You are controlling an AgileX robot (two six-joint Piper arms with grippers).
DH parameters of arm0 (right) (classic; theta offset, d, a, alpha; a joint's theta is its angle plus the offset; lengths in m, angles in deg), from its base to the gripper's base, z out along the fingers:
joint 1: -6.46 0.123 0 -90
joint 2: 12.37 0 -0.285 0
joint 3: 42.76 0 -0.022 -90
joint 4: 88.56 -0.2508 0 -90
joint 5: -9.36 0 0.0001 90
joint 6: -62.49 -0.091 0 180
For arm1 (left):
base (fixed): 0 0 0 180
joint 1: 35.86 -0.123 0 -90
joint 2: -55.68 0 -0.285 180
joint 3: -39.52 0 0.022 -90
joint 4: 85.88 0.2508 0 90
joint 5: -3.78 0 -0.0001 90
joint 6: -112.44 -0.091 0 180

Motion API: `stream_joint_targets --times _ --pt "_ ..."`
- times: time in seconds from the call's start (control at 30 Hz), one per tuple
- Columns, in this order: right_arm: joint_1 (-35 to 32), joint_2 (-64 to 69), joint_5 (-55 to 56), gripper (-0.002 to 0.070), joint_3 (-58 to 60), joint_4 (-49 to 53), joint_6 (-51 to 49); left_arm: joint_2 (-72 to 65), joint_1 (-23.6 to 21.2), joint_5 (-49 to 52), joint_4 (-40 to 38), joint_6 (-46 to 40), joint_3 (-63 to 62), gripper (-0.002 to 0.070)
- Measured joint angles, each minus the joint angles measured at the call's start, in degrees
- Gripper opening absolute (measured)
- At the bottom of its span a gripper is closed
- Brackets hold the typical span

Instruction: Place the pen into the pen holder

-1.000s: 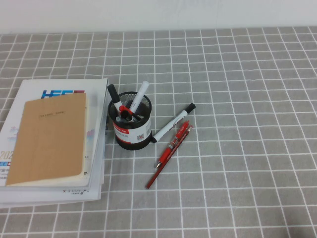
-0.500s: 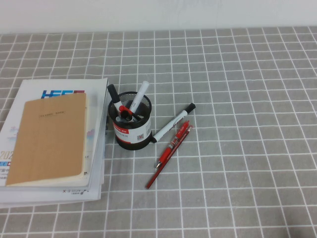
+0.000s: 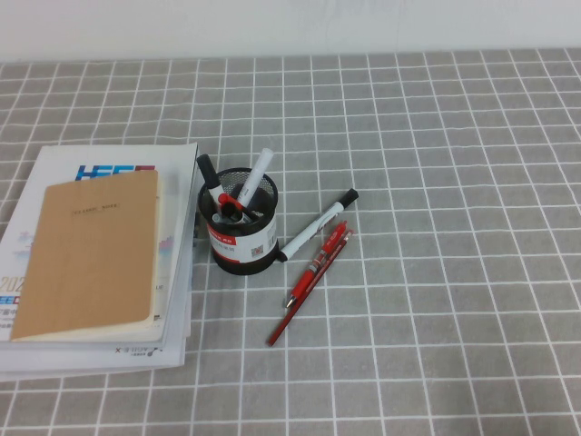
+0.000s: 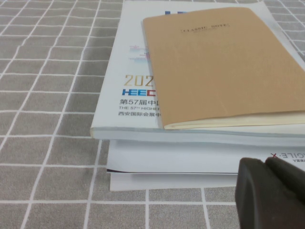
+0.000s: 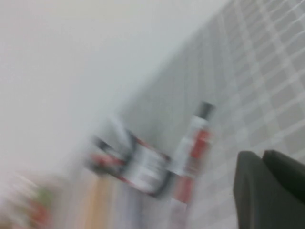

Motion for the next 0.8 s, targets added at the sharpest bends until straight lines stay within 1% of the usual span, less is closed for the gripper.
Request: stream_joint_targets --times 0.07,0.13,0.43,0.53,0.63,0.73,0.8 --pt "0.0 0.0 1.8 -0.0013 0.0 -7.2 0.0 0.0 0.0 0.0 0.0 0.0 0.0 -0.0005" --pt "0.0 0.0 3.4 -0.0013 0.0 -10.1 0.0 0.0 0.0 0.0 0.0 0.0 0.0 -0.0005" --pt "0.0 0.0 4.6 -0.0013 0.0 -10.8 0.1 0.0 0.0 0.0 0.0 0.0 0.0 -0.0005" --pt "0.0 0.0 3.7 -0.0013 -0.3 -10.9 4.0 0.0 0.0 0.0 0.0 0.0 0.0 -0.0005" --pt "0.0 0.3 1.8 -0.0013 -4.2 -10.9 10.7 0.0 0.0 0.0 0.0 0.0 0.0 -0.0005" --pt "0.0 4.9 -0.9 -0.0013 -10.6 -9.2 15.6 0.0 0.0 0.0 0.0 0.0 0.0 -0.0005" --pt "0.0 10.7 -4.4 -0.0013 -15.9 -5.4 17.6 0.0 0.0 0.0 0.0 0.0 0.0 -0.0005"
